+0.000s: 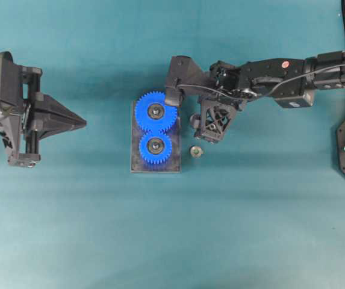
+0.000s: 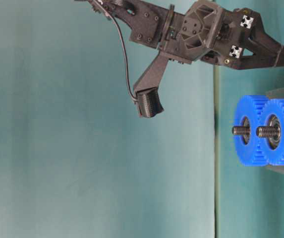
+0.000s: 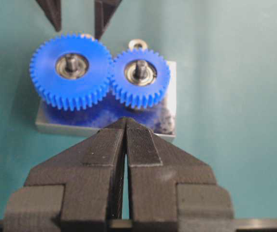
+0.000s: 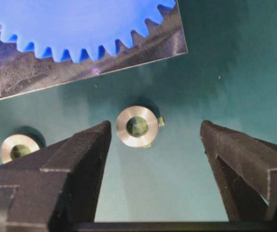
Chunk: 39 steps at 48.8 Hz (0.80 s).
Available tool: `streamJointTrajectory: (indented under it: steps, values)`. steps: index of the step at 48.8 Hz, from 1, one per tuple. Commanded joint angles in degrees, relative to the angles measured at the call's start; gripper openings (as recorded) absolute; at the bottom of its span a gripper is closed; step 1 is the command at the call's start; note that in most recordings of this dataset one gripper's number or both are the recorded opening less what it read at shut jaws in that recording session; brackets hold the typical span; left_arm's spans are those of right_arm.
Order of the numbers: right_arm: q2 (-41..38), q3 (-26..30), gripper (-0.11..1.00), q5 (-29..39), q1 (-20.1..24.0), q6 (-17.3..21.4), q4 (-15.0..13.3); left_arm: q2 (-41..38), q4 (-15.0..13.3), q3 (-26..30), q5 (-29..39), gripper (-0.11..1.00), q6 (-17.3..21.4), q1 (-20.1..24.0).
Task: Insert the washer onto the shaft.
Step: 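Lower the open right gripper around the upper washer and close it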
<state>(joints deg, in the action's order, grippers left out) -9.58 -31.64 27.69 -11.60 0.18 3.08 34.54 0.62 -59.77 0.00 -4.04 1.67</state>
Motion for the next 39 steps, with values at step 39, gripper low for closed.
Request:
streamJointTrajectory:
  steps: [39]
  values:
    - [-2.6, 1.7, 0.81, -0.2, 0.6, -0.4, 0.1, -0.2, 0.1, 1.1, -0.6, 0.0, -0.1, 0.1]
